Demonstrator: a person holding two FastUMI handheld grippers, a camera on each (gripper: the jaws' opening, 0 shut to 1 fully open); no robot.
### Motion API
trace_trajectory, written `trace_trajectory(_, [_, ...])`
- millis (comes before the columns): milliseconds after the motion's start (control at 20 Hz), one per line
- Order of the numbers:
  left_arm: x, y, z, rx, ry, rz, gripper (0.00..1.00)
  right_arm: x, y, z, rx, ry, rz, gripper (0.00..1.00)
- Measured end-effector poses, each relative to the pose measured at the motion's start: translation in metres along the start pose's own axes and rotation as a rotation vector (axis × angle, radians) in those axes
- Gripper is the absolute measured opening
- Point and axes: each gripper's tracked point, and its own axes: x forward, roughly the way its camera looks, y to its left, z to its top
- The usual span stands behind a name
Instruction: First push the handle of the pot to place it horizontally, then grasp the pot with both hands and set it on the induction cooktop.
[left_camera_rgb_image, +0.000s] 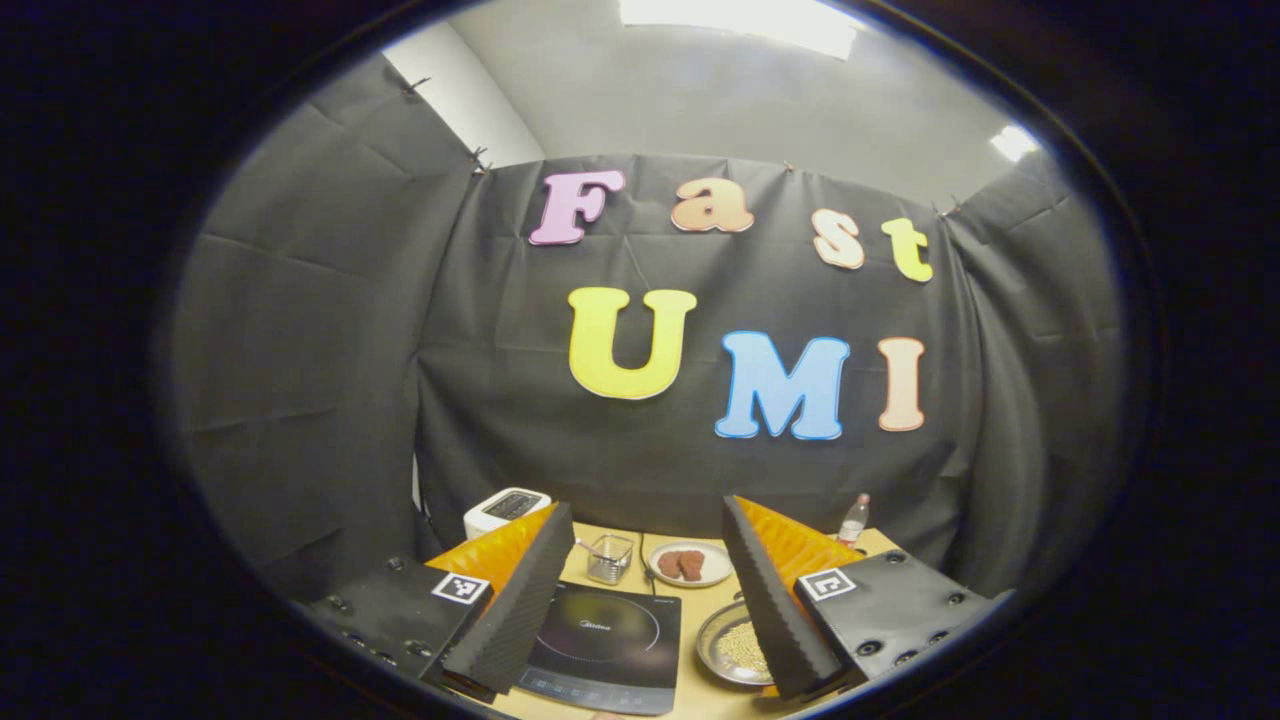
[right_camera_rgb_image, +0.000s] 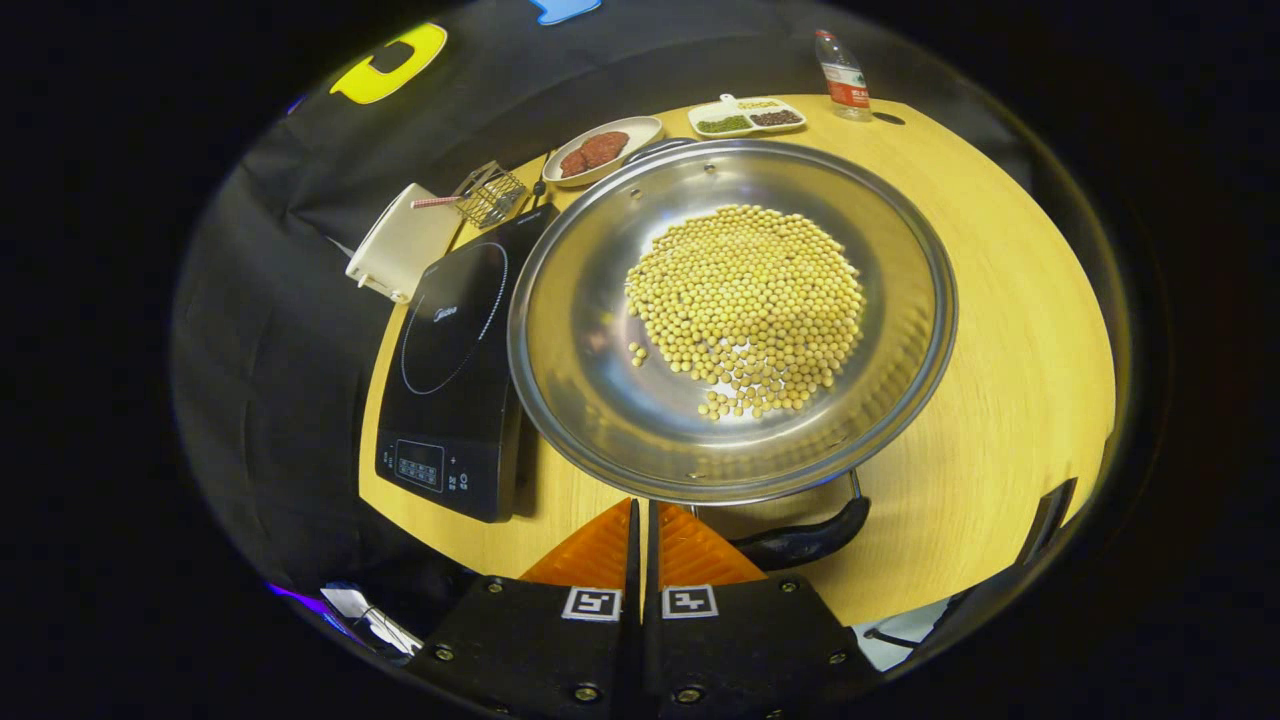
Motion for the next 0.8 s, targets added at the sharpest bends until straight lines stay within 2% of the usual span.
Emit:
trace_trajectory(150, [0.003, -0.006, 0.003, 0.01, -0.006, -0.054, 0.99, -0.003, -0.013, 0.001, -0.005, -0.014, -0.053, 0.01])
trace_trajectory(450, [0.009, -0.013, 0.007, 0.021, -0.009, -0.148, 0.96, -0.006, -0.038, 0.005, 0.06, -0.041, -0.128, 0.01])
trace_trajectory(500, [0.009, -0.015, 0.007, 0.023, -0.004, -0.156, 0.94, -0.007, -0.043, 0.003, 0.063, -0.035, -0.14, 0.01])
trace_trajectory(550, [0.009, -0.016, 0.005, 0.023, 0.002, -0.162, 0.97, -0.008, -0.048, 0.004, 0.067, -0.035, -0.149, 0.01])
trace_trajectory(600, [0.009, -0.018, 0.005, 0.024, 0.004, -0.167, 0.94, -0.008, -0.053, 0.004, 0.071, -0.033, -0.153, 0.01])
trace_trajectory(800, [0.011, -0.033, 0.008, 0.045, 0.0, -0.165, 0.96, -0.012, -0.071, 0.005, 0.068, -0.026, -0.164, 0.01])
